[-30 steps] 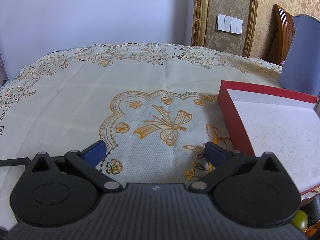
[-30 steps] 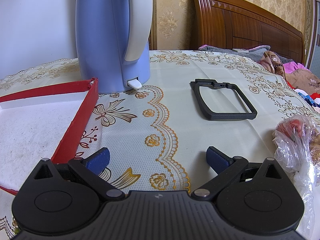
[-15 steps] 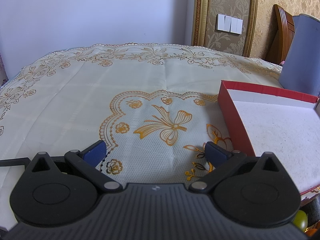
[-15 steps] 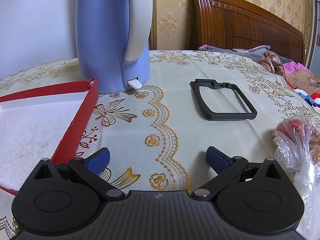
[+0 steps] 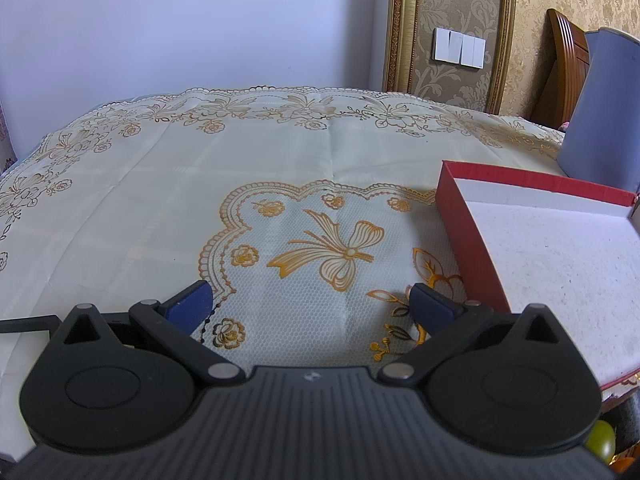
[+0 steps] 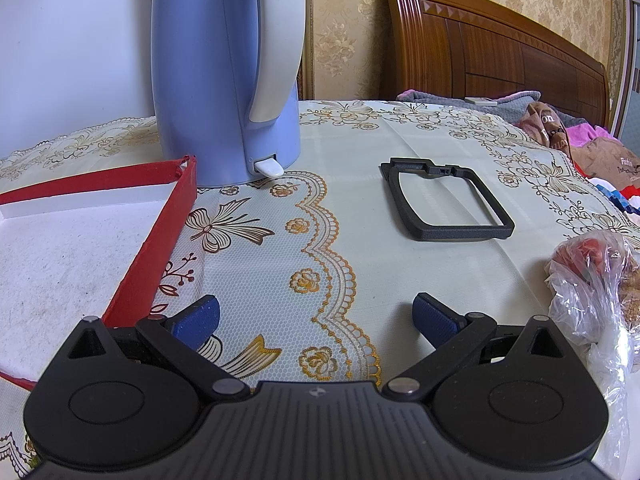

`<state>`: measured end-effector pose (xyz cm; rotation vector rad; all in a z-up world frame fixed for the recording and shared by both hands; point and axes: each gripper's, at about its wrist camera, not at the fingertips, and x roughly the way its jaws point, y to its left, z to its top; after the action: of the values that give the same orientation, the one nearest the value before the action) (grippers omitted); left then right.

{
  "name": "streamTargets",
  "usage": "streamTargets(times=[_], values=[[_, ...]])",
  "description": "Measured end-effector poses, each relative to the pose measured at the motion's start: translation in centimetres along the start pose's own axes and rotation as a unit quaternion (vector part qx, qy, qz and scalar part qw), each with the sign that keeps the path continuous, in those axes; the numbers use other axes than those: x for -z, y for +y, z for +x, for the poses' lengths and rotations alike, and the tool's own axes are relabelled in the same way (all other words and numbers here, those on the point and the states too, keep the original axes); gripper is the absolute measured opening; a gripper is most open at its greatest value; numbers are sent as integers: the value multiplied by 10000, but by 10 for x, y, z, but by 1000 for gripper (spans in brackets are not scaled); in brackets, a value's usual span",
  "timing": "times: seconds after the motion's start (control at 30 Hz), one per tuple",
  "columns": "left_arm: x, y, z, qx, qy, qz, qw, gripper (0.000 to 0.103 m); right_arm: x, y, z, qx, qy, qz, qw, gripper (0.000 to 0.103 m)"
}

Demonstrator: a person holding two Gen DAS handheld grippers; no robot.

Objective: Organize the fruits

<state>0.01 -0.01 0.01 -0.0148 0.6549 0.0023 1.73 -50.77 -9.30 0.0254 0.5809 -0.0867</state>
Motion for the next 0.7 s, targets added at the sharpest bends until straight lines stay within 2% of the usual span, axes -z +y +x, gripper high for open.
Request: streamTargets(times=[0.1, 0.17, 0.3, 0.37, 0.5, 0.57, 0.6, 0.7], values=[[0, 1, -1, 60, 51, 45, 10000, 103, -1, -3, -5, 135, -13, 123, 9998, 103], [3, 2, -5, 120, 76, 64, 9999, 103, 1, -11, -23, 210, -303, 532, 9979, 103], [12, 12, -24, 177, -153, -81, 9997, 102, 7, -25, -70, -387, -1023, 1038, 9886, 103], [17, 15, -32, 102, -197, -133, 9997, 101, 11, -24, -90, -511, -1286, 977, 9856, 103], [26, 20, -52, 37, -309, -194, 9993, 93, 21, -14, -120, -521, -1529, 709, 9843, 103], [31, 21, -66, 42, -422, -193, 9989, 95, 27, -10, -134, -612, -1575, 640, 9835, 103], [34, 20, -74, 85, -493, -174, 9986, 103, 30, -9, -140, -671, -1590, 663, 9828, 103], [47, 13, -111, 76, -852, -37, 9963, 103, 43, -9, -161, -767, -1766, 945, 9767, 103]])
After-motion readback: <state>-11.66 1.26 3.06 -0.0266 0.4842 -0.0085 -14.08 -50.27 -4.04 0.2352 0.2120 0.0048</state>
